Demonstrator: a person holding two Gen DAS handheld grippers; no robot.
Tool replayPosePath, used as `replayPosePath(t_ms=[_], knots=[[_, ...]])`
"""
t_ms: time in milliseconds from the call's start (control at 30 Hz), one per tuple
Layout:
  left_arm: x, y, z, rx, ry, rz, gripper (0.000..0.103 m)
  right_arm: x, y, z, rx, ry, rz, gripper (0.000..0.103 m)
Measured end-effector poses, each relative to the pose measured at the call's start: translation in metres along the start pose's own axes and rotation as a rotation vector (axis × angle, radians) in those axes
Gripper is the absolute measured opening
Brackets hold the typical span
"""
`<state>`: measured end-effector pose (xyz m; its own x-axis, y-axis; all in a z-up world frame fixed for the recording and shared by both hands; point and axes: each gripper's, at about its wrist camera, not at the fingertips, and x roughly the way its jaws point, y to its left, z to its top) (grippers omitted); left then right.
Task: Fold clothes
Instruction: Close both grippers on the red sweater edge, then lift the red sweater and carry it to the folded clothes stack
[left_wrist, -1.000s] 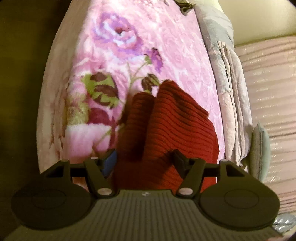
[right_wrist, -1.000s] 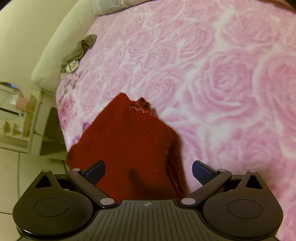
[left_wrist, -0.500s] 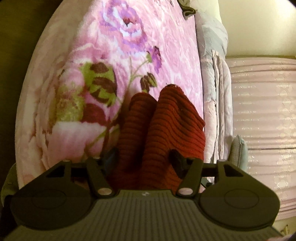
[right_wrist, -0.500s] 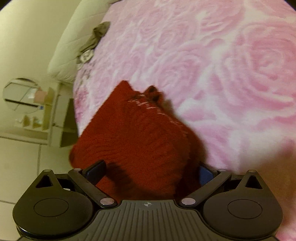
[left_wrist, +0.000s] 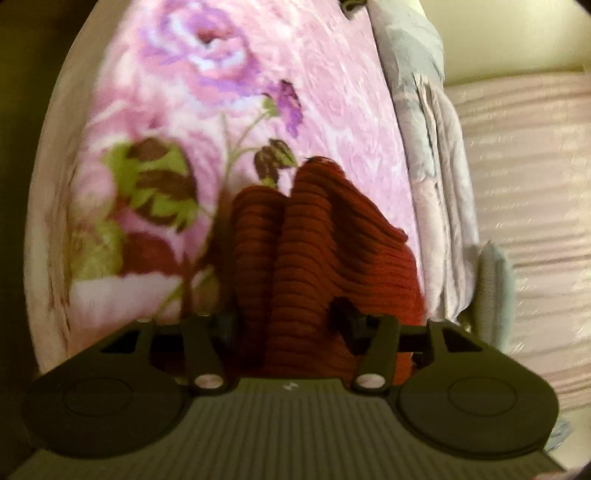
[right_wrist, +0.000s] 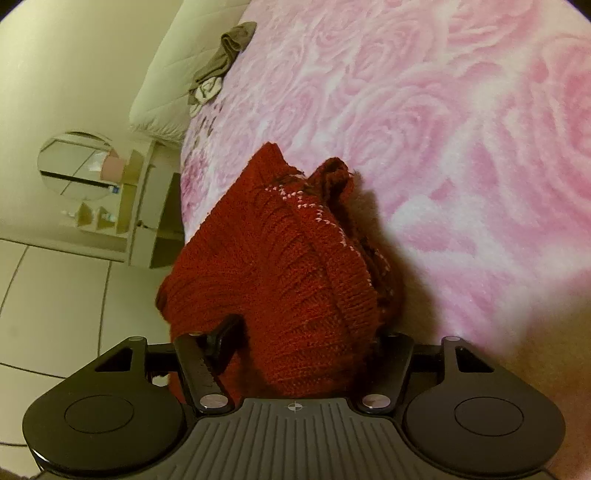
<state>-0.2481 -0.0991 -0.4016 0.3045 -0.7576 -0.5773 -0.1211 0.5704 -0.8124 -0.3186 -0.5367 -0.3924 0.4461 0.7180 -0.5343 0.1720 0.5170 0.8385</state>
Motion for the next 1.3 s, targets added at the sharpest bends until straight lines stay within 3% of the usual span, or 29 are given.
replayPosePath(t_ms=[100, 167, 267, 467, 600, 767, 900, 1000, 1133, 1300], knots=[[0.004, 0.004, -0.002, -0.036, -0.006, -0.031, 0.042, 0.0, 0.002, 0.0, 0.012, -0.003, -0.012, 0.067], [0.007, 0.0, 0.0, -0.027, -0.005, -0.047, 0.031, 0.0, 0.004, 0.001, 0.039, -0.008, -0.015, 0.047], [0.001, -0.009, 0.003, 0.008, 0.003, -0.049, 0.024, -0.008, 0.009, -0.004, 0.058, -0.031, -0.01, 0.034], [-0.019, -0.052, 0.01, 0.132, 0.083, -0.047, 0.022, -0.048, 0.023, -0.038, 0.155, -0.117, 0.011, 0.032], [-0.028, -0.099, 0.011, 0.215, 0.191, -0.063, 0.021, -0.092, 0.041, -0.079, 0.266, -0.247, 0.017, 0.032], [-0.009, -0.174, 0.004, 0.344, 0.427, -0.112, 0.021, -0.167, 0.082, -0.156, 0.401, -0.5, -0.017, 0.032], [0.035, -0.256, -0.026, 0.524, 0.704, -0.2, 0.022, -0.22, 0.116, -0.238, 0.533, -0.793, -0.056, 0.032], [0.068, -0.323, -0.072, 0.688, 0.914, -0.279, 0.022, -0.254, 0.138, -0.306, 0.647, -1.033, -0.076, 0.032], [0.095, -0.392, -0.165, 0.869, 1.152, -0.357, 0.022, -0.283, 0.165, -0.39, 0.801, -1.339, -0.103, 0.032], [0.113, -0.447, -0.289, 0.985, 1.345, -0.425, 0.021, -0.313, 0.177, -0.462, 0.939, -1.607, -0.13, 0.032]])
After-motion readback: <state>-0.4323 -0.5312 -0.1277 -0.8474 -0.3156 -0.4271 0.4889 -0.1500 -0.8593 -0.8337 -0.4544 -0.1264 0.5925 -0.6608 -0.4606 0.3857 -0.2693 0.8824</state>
